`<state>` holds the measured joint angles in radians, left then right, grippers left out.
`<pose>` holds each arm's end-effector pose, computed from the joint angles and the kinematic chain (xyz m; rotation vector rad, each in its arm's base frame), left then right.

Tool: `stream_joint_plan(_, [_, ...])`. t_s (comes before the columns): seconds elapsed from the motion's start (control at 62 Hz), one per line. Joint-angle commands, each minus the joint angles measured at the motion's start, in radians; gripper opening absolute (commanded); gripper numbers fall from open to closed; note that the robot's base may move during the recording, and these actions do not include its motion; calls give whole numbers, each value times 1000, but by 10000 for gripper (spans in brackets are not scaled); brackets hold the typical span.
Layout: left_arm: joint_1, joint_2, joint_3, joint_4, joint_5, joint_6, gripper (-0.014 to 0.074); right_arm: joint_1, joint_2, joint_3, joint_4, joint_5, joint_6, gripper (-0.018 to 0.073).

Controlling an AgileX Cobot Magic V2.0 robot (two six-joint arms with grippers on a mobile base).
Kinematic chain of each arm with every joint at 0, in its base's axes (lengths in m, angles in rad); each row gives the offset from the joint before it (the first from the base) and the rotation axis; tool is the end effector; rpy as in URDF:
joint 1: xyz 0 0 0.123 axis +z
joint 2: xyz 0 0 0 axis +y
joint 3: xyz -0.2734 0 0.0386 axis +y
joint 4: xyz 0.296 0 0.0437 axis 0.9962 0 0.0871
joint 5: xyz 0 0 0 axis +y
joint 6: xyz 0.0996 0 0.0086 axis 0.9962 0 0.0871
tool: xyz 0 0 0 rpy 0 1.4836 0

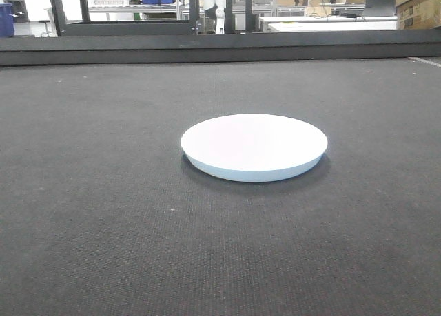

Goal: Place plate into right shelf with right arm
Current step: 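Move the right gripper above the white plate's edge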

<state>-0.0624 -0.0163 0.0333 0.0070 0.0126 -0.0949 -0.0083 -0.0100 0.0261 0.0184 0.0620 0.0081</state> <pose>0.1223 -0.0076 0.2014 -0.0194 1.5143 -0.1204 0.1229 -0.0009 0.1986 0.0262 1.5615 0.0152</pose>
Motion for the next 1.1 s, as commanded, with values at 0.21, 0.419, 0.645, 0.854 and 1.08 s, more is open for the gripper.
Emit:
stream_joint_plan(0.21, [2,-12,9,0,-89,-6,-47,-6,-15,-5,1,-100,-8,57])
stream_joint_plan(0.419, [2,-12,9,0,-89,-6,-47,-6,-15,-5,1,-100,-8,57])
stream_joint_plan(0.645, [2,-12,9,0,-89,-6,-47,-6,-15,-4,1,-104,-8,57])
stream_joint_plan(0.854, [2,-12,9,0,-89,-6,-47,-6,-14,-4,1,-156,-8,57])
stream_joint_plan(1.08, [2,-12,9,0,-89,-6,-47,-6,-3,-133,1,-36,-8,57])
